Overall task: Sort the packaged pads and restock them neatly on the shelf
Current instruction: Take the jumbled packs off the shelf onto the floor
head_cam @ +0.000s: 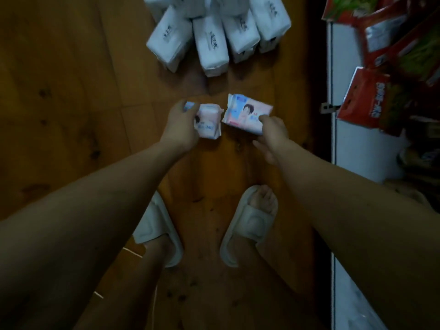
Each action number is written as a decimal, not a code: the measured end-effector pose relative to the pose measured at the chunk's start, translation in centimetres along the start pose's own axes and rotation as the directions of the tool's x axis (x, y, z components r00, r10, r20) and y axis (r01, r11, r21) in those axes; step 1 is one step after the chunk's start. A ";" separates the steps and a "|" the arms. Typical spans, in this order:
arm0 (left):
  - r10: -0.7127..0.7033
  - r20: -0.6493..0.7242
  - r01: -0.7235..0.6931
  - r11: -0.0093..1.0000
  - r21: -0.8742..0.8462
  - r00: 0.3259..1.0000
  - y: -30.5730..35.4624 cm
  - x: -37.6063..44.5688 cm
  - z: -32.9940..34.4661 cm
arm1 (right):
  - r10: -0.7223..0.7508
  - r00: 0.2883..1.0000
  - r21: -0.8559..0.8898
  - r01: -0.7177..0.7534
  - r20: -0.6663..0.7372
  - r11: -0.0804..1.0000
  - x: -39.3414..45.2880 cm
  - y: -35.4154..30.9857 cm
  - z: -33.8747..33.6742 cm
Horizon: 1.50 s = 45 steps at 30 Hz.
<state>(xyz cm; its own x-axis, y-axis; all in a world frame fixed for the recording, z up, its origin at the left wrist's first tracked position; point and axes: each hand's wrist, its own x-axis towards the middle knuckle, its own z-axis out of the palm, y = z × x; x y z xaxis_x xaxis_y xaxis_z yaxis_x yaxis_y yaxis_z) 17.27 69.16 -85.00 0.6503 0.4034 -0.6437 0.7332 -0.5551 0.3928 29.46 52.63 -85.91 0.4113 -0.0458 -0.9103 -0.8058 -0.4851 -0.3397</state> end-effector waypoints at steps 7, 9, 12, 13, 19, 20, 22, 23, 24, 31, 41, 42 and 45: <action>-0.023 0.138 0.013 0.997 0.076 0.990 5.7 -7.2 -6.9 | -0.168 0.978 -0.448 0.208 0.127 0.870 -10.7 -2.2 -3.7; -0.023 0.184 0.003 0.994 0.106 0.983 8.3 -11.4 -9.8 | -0.152 0.974 -0.467 0.214 0.167 0.858 -16.0 -2.7 -5.2; -0.002 0.277 -0.045 0.985 0.164 0.961 12.8 -19.4 -14.8 | -0.117 0.986 -0.392 0.154 0.117 0.907 -26.1 -3.5 -8.1; 0.009 0.286 -0.064 0.981 0.183 0.958 14.2 -22.2 -16.6 | -0.122 0.986 -0.377 0.155 0.111 0.913 -29.8 -3.9 -9.1; 0.172 0.209 -0.204 0.969 0.141 0.963 20.9 -37.1 -26.2 | -0.383 0.920 -0.458 0.377 0.084 0.805 -50.4 -5.7 -13.0; 0.230 0.200 -0.260 0.955 0.143 0.953 21.3 -39.2 -27.4 | -0.431 0.901 -0.465 0.405 0.054 0.787 -53.4 -5.6 -13.3; 0.319 0.187 -0.348 0.926 0.145 0.929 21.6 -42.8 -29.5 | -0.482 0.876 -0.489 0.426 0.012 0.761 -58.3 -5.1 -13.6; 0.359 0.181 -0.385 0.912 0.141 0.916 21.6 -44.3 -30.6 | -0.492 0.871 -0.505 0.421 -0.007 0.753 -60.3 -4.7 -13.7; 0.398 0.170 -0.421 0.897 0.137 0.902 21.7 -45.7 -31.6 | -0.495 0.868 -0.515 0.412 -0.028 0.751 -62.2 -4.3 -13.8; 0.671 0.106 -0.679 0.719 0.147 0.734 26.4 -52.7 -38.7 | -0.615 0.758 -0.477 0.467 -0.217 0.745 -72.3 -3.1 -16.9; 0.856 0.078 -0.842 0.481 0.246 0.512 36.8 -61.3 -39.8 | -0.723 0.531 -0.440 0.574 -0.443 0.691 -82.1 -2.5 -25.8; 0.864 0.080 -0.848 0.464 0.257 0.497 37.9 -62.2 -39.4 | -0.724 0.524 -0.437 0.578 -0.450 0.690 -82.5 -1.9 -26.9; 0.884 0.091 -0.867 0.422 0.266 0.458 41.0 -64.8 -37.9 | -0.726 0.527 -0.427 0.588 -0.442 0.687 -83.5 -0.2 -30.4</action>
<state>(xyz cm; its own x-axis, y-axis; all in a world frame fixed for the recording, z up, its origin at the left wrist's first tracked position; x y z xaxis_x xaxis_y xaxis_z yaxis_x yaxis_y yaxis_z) 12.73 47.81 -2.27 0.9281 -0.3723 -0.0073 -0.3075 -0.7772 0.5490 8.21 29.95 -2.61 0.9900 -0.0578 -0.1289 -0.1297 -0.7335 -0.6672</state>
